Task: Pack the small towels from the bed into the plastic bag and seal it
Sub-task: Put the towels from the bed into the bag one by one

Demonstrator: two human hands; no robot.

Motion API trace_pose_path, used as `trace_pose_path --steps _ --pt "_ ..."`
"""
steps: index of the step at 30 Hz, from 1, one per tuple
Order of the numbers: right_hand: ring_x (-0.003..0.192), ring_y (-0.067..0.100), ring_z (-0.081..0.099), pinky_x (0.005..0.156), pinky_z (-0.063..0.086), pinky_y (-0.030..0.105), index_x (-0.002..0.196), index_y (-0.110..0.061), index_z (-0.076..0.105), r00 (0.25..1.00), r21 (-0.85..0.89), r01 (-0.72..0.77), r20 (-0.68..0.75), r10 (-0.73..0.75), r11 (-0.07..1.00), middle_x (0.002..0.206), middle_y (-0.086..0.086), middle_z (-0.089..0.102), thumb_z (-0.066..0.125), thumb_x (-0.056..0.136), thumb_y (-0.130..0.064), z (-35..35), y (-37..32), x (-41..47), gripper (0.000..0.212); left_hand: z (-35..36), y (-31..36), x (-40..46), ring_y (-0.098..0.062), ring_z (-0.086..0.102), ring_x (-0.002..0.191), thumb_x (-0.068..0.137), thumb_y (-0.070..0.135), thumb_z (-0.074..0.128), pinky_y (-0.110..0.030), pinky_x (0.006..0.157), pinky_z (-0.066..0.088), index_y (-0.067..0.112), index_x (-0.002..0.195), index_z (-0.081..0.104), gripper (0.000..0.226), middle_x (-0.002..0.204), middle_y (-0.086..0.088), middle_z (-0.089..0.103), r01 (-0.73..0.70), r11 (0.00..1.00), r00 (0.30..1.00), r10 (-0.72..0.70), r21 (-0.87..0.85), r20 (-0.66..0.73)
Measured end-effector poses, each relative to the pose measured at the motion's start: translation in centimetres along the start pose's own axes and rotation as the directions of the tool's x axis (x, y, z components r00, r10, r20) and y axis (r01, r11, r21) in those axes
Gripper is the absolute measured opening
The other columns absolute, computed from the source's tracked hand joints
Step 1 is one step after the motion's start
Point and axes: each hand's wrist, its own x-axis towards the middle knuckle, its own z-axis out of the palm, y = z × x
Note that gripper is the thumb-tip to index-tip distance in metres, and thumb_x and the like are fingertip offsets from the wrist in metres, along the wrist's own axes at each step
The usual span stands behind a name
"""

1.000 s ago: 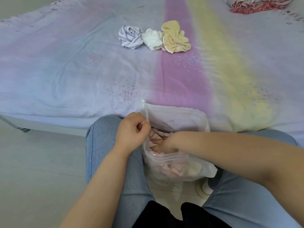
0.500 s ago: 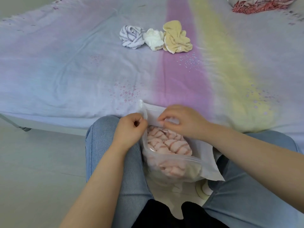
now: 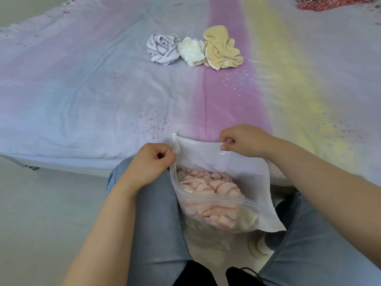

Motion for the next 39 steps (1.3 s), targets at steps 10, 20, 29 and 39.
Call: trace_pose_path --steps 10,20,29,39 --pt "0.067 0.008 0.049 0.067 0.040 0.022 0.087 -0.011 0.062 0.942 0.417 0.076 0.269 -0.203 0.906 0.075 -0.002 0.059 0.060 0.092 -0.023 -3.3 -1.4 0.5 0.013 -1.6 1.6 1.2 -0.014 0.050 0.062 0.092 0.015 0.059 -0.016 0.064 0.045 -0.015 0.067 0.052 0.040 0.063 -0.012 0.052 0.123 0.948 0.984 -0.077 -0.293 0.163" --pt "0.080 0.019 0.069 0.071 0.057 0.045 0.107 -0.014 0.066 0.902 0.465 -0.101 0.415 -0.116 0.880 0.100 0.012 0.073 0.057 0.095 -0.016 -2.6 -1.1 -3.7 0.015 -0.7 4.5 -1.3 -0.010 0.063 0.065 0.090 0.012 0.064 -0.017 0.072 0.049 0.003 0.066 0.071 0.027 0.066 -0.012 0.070 0.062 0.994 0.911 -0.019 -0.090 0.412" --pt "0.036 0.005 0.048 0.071 0.050 0.038 0.101 -0.025 0.062 0.920 0.417 -0.152 0.392 -0.026 0.896 0.079 0.003 0.067 0.052 0.096 -0.009 -3.2 -0.8 -8.8 0.020 0.5 6.8 -4.3 -0.014 0.058 0.063 0.093 0.008 0.058 -0.021 0.071 0.049 0.011 0.058 0.064 0.036 0.056 0.003 0.063 0.013 0.988 0.886 0.059 -0.151 0.461" --pt "0.048 0.017 0.062 0.063 0.053 0.029 0.106 -0.015 0.046 0.961 0.124 -0.220 0.196 0.193 0.968 0.061 0.007 0.067 0.039 0.089 -0.003 0.0 -0.2 -6.0 0.022 1.7 4.1 -3.7 -0.005 0.057 0.060 0.092 0.018 0.061 -0.013 0.065 0.045 0.000 0.069 0.065 0.029 0.059 0.003 0.063 0.094 0.993 0.897 -0.116 0.074 0.427"
